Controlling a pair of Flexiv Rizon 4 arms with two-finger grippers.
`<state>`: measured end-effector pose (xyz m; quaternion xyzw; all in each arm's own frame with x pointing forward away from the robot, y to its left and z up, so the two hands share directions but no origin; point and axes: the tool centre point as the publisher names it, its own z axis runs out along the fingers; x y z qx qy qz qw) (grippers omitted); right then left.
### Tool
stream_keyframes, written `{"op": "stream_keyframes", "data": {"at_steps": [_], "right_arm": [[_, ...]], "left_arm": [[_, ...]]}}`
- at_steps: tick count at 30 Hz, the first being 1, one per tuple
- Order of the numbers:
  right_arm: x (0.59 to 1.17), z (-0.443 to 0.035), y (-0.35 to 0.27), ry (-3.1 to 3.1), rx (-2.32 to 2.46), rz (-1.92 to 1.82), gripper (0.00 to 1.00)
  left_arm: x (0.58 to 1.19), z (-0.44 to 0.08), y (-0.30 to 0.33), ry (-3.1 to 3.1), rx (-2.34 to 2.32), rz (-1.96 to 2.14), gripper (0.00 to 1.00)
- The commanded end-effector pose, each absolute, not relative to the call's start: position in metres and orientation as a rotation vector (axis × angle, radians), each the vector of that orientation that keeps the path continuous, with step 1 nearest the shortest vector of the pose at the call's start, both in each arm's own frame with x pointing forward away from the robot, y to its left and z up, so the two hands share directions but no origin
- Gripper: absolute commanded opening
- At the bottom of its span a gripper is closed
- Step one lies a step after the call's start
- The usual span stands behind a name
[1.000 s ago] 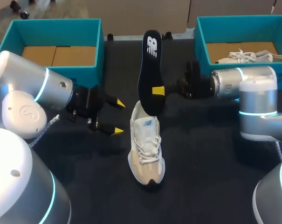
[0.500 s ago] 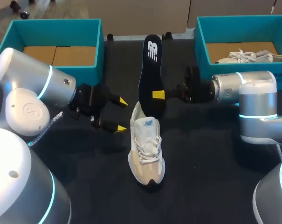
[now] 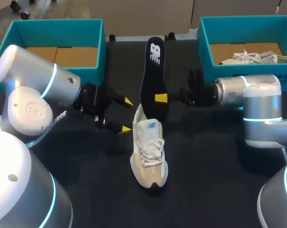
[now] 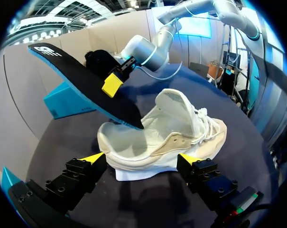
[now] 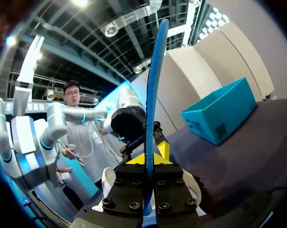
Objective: Take the shoe out of the shoebox, open the shoe tongue, remove and reinsert the insole, then place the shoe into the shoebox
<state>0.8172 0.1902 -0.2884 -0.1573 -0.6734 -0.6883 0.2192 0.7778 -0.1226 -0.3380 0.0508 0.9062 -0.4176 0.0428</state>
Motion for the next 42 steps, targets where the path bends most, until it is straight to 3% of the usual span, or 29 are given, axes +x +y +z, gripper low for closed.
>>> {"op": "stream_keyframes", "data": {"at_steps": [1, 42], "right_arm": [[0.816, -0.290, 0.192, -1.864, -0.440, -1.906, 0.00], [0.819, -0.287, 0.210, -1.864, -0.418, -1.906, 0.00]], "left_arm": [[0.778, -0.337, -0.123, 2.780, 0.158, -1.267, 1.00], [0.779, -0.335, -0.117, 2.782, 0.172, -1.244, 1.00]]}}
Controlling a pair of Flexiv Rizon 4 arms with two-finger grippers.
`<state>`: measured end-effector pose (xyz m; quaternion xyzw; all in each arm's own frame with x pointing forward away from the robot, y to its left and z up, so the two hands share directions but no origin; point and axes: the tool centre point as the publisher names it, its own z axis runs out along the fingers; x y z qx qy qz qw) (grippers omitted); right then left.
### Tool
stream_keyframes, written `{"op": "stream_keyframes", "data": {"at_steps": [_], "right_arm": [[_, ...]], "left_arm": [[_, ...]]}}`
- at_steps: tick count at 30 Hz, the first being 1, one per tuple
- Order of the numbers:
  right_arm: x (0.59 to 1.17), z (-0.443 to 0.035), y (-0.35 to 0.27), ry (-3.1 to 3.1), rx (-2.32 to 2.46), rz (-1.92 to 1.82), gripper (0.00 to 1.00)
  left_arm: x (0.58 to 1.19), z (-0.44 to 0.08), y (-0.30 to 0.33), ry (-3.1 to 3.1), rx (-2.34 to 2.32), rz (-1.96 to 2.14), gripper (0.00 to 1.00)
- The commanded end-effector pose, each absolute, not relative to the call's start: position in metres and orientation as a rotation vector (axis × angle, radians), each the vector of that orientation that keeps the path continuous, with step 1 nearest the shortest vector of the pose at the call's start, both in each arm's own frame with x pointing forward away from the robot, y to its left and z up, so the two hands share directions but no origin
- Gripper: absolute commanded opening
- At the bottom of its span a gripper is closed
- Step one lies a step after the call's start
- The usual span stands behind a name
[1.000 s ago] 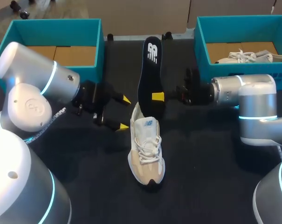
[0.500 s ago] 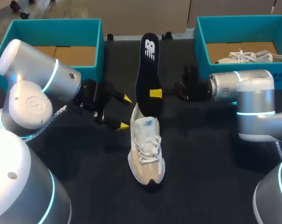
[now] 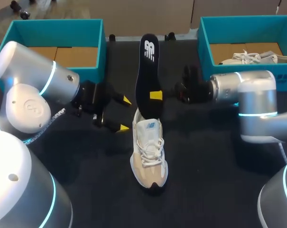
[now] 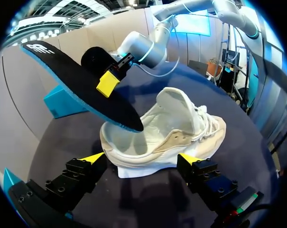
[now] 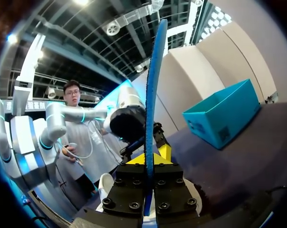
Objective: Take the shoe out of the shoebox, open the shoe tongue, remove and reinsert the insole, then place the shoe into the shoebox
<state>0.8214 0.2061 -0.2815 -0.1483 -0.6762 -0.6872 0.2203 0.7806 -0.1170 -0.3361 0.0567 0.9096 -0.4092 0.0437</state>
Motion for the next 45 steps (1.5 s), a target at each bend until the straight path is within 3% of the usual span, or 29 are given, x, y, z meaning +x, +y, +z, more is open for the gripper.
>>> {"op": "stream_keyframes", "data": {"at_steps": [1, 45], "right_arm": [[0.818, -0.288, 0.210, -1.861, -0.422, -1.904, 0.00], [0.807, -0.297, 0.220, -1.959, -0.556, -1.823, 0.00]], "left_arm": [[0.779, -0.335, -0.117, 2.782, 0.172, -1.244, 1.00], [0.779, -0.335, -0.117, 2.782, 0.172, -1.244, 1.00]]}}
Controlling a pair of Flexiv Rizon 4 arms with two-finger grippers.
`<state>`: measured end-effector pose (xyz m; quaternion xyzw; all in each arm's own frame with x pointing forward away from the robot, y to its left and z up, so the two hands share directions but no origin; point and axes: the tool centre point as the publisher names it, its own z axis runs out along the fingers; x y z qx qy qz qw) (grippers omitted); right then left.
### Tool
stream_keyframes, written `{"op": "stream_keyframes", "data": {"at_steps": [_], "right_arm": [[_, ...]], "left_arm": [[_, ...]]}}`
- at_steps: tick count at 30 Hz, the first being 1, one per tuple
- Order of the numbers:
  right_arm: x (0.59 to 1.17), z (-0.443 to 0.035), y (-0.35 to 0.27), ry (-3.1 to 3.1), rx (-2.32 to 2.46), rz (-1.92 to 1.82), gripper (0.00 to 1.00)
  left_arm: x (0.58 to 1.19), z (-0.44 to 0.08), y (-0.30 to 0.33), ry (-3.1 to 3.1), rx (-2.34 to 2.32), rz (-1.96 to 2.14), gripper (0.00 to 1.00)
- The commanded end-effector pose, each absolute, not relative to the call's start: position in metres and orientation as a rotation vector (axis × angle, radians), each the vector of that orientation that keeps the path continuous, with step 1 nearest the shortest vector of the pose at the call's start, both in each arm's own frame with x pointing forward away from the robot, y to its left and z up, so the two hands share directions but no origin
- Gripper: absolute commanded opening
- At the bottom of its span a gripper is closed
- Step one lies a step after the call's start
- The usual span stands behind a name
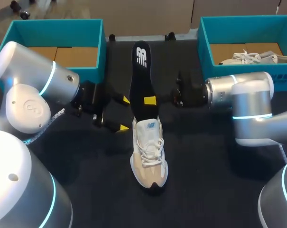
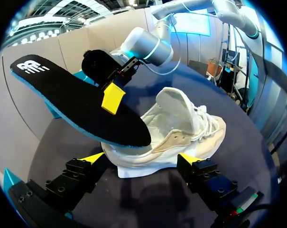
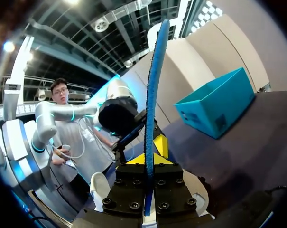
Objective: Take the shoe out of the shoebox, open the shoe tongue, remove and reinsert the insole, then place the shoe into the shoebox
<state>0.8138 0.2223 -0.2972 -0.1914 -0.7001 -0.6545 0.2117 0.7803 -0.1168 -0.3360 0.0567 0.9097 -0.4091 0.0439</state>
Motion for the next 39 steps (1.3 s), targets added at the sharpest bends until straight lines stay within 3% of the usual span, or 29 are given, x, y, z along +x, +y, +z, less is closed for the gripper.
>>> {"op": "stream_keyframes", "data": {"at_steps": [1, 39], "right_arm": [[0.807, -0.298, 0.220, -1.964, -0.557, -1.823, 0.00], [0.769, -0.345, 0.219, -1.985, -0.669, -1.706, 0.00]], "left_arm": [[0.779, -0.335, -0.117, 2.782, 0.172, -1.244, 1.00], [0.779, -0.335, -0.117, 2.782, 0.172, -1.244, 1.00]]}}
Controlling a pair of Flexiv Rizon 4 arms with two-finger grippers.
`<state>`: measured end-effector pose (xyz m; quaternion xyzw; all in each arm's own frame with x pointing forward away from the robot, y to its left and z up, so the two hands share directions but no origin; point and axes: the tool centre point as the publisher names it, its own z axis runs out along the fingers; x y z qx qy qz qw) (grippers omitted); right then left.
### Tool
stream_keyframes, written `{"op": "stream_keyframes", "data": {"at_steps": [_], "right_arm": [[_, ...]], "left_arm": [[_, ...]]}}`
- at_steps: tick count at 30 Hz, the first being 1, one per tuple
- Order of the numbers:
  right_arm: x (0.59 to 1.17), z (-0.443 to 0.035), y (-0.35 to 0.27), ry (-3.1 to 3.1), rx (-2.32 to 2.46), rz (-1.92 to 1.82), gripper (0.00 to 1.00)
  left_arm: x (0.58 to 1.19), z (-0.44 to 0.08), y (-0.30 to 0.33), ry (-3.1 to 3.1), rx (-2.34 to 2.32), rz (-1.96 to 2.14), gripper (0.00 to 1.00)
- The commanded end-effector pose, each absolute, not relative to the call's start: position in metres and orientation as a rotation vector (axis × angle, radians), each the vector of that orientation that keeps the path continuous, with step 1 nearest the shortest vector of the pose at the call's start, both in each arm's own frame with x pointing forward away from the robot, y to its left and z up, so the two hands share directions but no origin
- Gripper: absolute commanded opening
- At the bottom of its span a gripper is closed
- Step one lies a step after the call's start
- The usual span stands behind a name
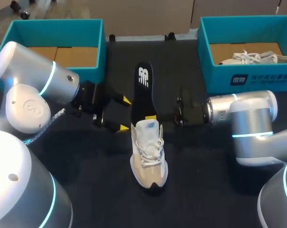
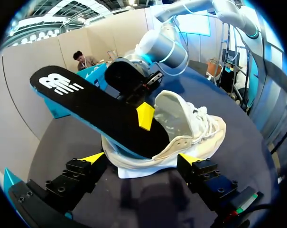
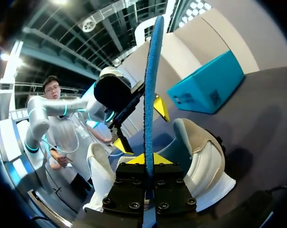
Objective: Take the shoe out of the shoebox, open the shoe tongue, remove and reinsert the insole, then place the shoe into the shoebox
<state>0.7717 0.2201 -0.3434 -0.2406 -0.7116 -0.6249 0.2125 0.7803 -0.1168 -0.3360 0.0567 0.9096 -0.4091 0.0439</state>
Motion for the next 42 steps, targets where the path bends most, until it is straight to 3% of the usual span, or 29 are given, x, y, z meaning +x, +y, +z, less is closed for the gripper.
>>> {"op": "stream_keyframes", "data": {"at_steps": [1, 16, 17, 18, 20, 42], "right_arm": [[0.769, -0.346, 0.218, -1.988, -0.674, -1.688, 0.00], [0.766, -0.354, 0.217, -1.975, -0.705, -1.668, 0.00], [0.767, -0.352, 0.217, -1.976, -0.704, -1.671, 0.15], [0.768, -0.352, 0.218, -1.977, -0.702, -1.673, 0.21], [0.769, -0.350, 0.218, -1.981, -0.699, -1.674, 0.25], [0.780, -0.327, 0.221, -2.048, -0.628, -1.694, 0.34]], "left_arm": [[0.779, -0.335, -0.117, 2.782, 0.172, -1.244, 1.00], [0.779, -0.335, -0.117, 2.782, 0.172, -1.244, 1.00], [0.779, -0.335, -0.117, 2.782, 0.172, -1.244, 1.00], [0.779, -0.335, -0.117, 2.782, 0.172, -1.244, 1.00], [0.779, -0.335, -0.117, 2.782, 0.172, -1.244, 1.00], [0.779, -0.335, -0.117, 2.782, 0.172, -1.244, 1.00]]}}
